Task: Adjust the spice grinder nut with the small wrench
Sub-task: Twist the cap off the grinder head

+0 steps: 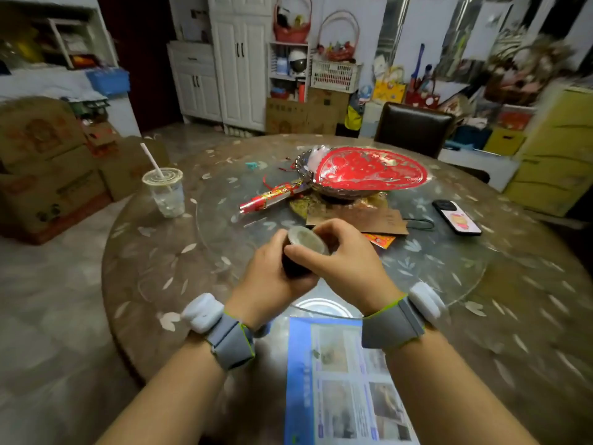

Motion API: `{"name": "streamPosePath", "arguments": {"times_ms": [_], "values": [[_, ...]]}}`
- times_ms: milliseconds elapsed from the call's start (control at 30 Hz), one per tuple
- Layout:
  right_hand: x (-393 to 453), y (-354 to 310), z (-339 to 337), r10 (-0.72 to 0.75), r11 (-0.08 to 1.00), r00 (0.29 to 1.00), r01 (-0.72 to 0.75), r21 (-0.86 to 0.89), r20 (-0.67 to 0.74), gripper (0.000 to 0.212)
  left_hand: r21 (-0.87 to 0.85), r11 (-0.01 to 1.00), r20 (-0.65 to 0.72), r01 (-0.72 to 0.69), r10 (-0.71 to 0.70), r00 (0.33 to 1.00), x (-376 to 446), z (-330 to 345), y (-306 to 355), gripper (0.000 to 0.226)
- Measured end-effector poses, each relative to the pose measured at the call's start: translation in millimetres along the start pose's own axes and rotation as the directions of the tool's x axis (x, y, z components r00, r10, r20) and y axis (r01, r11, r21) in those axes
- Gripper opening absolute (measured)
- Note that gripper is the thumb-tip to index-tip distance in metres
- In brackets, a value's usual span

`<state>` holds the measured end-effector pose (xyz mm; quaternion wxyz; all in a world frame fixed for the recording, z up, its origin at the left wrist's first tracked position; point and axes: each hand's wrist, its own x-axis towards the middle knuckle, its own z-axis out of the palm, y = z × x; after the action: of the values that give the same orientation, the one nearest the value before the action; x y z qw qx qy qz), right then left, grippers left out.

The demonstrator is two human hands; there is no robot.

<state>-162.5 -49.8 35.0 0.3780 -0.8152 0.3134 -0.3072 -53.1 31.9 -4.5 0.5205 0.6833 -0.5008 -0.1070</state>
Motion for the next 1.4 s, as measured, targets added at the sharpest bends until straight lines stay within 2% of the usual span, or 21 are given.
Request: {"name": "streamPosePath", "arguments": {"times_ms": [133,333,533,767,1000,1167,1400], "values": [[-37.6,10.6,-12.9,0.035,0.999,0.999,-0.035,-0.006,0.014,0.045,0.213,0.976,-0.029,-0.032,0.039,0.999,-29.6,14.3,6.6,0.035],[-80.6,35.4,-24.5,0.098,0.995,0.994,-0.098,0.0,0.042,0.035,0.339,0.935,0.045,-0.1,0.09,0.995,-62.9,41.0,-1.3,0.034],[-96.4,49.7,-26.1,0.101,0.993,0.994,-0.103,0.054,0.032,0.027,0.327,0.941,0.067,-0.084,0.066,0.996,-76.5,53.3,0.0,0.036],[-90.1,58.8,-20.1,0.104,0.992,0.994,-0.105,0.067,0.019,0.038,0.297,0.952,0.094,-0.08,0.054,0.994,-71.8,54.5,-2.9,0.038],[-82.8,63.1,-21.0,0.088,0.993,0.996,-0.089,0.077,0.018,0.031,0.271,0.96,0.119,-0.067,0.036,0.992,-62.7,53.5,-6.1,0.036],[-82.8,63.7,-18.7,0.054,0.997,0.999,-0.054,0.057,-0.005,0.044,0.245,0.966,0.122,-0.087,0.059,0.991,-62.0,53.0,-9.5,0.035],[-84.3,64.8,-16.9,0.044,0.998,0.999,-0.043,0.05,-0.019,0.043,0.26,0.96,0.114,-0.103,0.075,0.991,-62.7,53.1,-15.4,0.037]]}}
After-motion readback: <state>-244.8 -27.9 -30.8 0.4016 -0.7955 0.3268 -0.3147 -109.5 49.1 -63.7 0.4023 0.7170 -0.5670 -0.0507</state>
